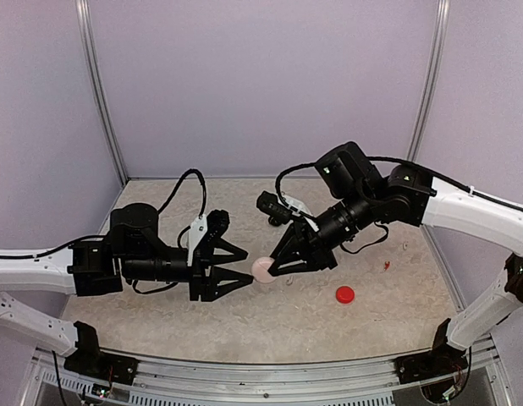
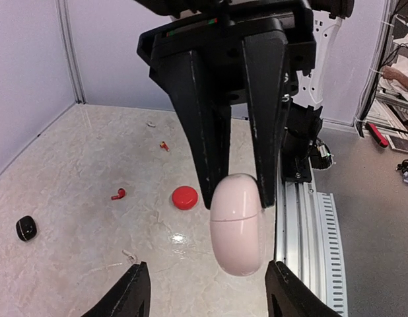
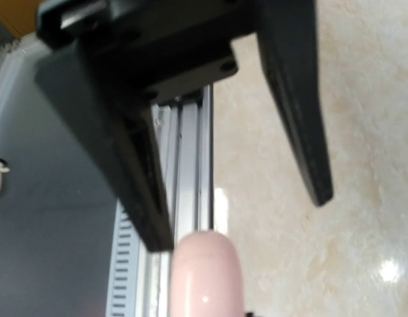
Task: Insert the wireless bluetooth earbuds into the charging case
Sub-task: Pass from the right arm to the left
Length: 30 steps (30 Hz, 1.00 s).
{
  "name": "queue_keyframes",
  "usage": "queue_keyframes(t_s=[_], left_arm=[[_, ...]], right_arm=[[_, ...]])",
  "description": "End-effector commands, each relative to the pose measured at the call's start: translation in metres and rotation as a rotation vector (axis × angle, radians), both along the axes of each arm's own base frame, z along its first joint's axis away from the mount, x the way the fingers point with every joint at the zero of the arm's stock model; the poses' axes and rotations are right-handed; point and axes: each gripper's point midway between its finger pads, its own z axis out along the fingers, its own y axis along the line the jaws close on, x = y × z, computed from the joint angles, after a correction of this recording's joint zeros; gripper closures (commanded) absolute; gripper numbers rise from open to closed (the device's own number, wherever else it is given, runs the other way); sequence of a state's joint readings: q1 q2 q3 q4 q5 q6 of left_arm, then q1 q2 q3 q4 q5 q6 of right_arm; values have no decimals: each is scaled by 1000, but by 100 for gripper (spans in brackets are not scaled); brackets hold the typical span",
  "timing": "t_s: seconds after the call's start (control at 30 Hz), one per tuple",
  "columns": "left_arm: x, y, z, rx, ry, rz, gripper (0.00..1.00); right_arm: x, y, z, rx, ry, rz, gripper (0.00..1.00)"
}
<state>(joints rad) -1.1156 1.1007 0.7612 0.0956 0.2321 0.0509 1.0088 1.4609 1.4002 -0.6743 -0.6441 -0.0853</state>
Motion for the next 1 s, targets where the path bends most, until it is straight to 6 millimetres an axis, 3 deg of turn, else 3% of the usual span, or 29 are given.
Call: queue_keyframes(t_s=[0.0, 0.33, 0.77, 0.97], left_arm=[[-13, -3, 11, -99, 91, -69, 43], [-20, -11, 7, -171, 134, -124, 45], [-18, -15, 2, -180, 123, -127, 57], [-16, -15, 1, -185, 119, -120, 67]], right_arm=[[-1, 1, 3, -26, -50, 2, 95], [-2, 7, 4, -26, -59, 7, 95], [-6, 12, 7, -26, -65, 16, 95], [-6, 15, 8, -25, -66, 20, 95]])
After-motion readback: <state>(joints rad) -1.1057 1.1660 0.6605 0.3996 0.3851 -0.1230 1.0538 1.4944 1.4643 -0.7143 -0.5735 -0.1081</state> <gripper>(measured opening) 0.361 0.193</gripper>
